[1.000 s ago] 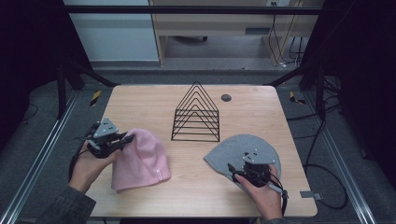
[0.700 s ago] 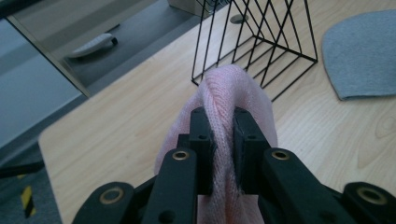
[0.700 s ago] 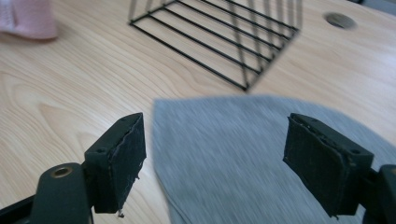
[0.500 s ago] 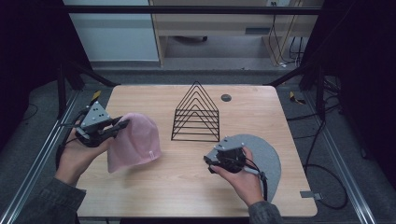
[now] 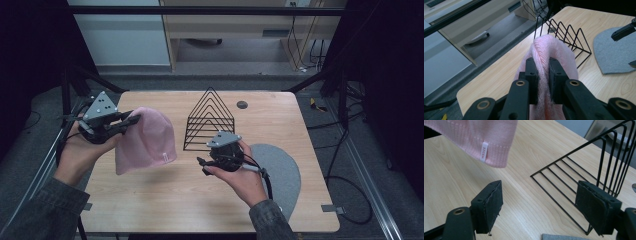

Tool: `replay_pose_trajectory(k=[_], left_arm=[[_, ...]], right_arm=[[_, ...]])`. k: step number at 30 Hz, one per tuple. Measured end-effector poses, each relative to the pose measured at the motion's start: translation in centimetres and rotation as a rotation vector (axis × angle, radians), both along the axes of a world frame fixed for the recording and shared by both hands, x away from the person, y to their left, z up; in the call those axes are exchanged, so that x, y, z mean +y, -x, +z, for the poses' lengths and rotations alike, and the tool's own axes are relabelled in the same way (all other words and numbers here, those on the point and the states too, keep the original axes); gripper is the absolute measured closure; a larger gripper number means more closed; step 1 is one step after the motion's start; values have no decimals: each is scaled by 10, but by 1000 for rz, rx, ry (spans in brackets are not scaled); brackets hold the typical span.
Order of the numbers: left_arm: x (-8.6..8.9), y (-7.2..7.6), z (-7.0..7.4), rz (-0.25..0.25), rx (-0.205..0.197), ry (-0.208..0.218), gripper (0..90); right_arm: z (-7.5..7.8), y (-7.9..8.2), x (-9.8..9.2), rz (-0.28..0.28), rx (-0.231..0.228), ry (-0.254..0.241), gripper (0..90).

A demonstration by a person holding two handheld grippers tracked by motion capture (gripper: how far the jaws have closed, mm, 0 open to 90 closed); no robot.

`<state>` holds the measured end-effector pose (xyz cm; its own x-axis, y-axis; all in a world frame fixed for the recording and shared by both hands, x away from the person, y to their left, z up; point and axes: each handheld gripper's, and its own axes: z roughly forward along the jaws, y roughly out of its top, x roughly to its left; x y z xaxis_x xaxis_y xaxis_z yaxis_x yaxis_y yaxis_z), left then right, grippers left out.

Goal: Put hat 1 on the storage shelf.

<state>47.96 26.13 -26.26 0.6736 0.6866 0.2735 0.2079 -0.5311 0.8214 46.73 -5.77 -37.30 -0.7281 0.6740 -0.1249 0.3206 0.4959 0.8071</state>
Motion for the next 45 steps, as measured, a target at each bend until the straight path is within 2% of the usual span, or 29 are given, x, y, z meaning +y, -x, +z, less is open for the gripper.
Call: replay_pose_trajectory(k=[3, 8, 9, 13, 20, 24, 26, 27, 28, 29, 30, 36, 37, 38, 39, 40, 41, 43, 45], left_arm=[[-4, -4, 7, -11, 6, -21, 793], [-9, -11, 20, -20, 11, -17, 793], [-12, -13, 24, -21, 11, -15, 793], [-16, -18, 31, -18, 9, -12, 793], [-24, -23, 46, -40, -2, 2, 793], [-32, -24, 57, -60, -18, 16, 792], [-37, -24, 64, -72, -30, 19, 792], [-41, -24, 70, -82, -39, 35, 792], [-41, -24, 70, -82, -39, 35, 792], [-45, -24, 74, -91, -46, 43, 792], [-50, -25, 82, -106, -55, 44, 792], [-64, -30, 96, -129, -74, 55, 791], [-67, -31, 99, -135, -77, 60, 791], [-71, -34, 102, -140, -78, 64, 791], [-71, -34, 102, -140, -78, 64, 791], [-72, -39, 106, -145, -72, 91, 791], [-72, -39, 106, -145, -72, 91, 791], [-71, -44, 108, -150, -55, 156, 791], [-70, -47, 110, -150, -52, 162, 791]], right_arm=[[3, -1, -1, 3, 4, -1, 232], [9, -3, -6, -3, 4, -22, 248], [13, -4, -9, -19, -2, -27, 283], [17, -7, -12, -16, 2, -34, 311], [25, -10, -10, 27, 4, -35, 372], [29, -14, -9, 38, -1, -52, 401], [33, -18, -8, 45, 2, -56, 413], [36, -21, -6, 63, 6, -76, 422], [36, -21, -6, 63, 6, -76, 422], [40, -25, -4, 84, 14, -98, 425], [43, -28, -2, 92, 15, -98, 425], [56, -43, 1, 123, 23, -136, 455], [58, -45, 1, 127, 26, -142, 466], [62, -54, -1, 124, 27, -138, 536], [62, -54, -1, 124, 27, -138, 536], [67, -61, -5, 130, 29, -155, 652], [67, -61, -5, 130, 29, -155, 652], [70, -67, -9, 133, 26, -177, 718], [73, -73, -13, 134, 36, -194, 709]])
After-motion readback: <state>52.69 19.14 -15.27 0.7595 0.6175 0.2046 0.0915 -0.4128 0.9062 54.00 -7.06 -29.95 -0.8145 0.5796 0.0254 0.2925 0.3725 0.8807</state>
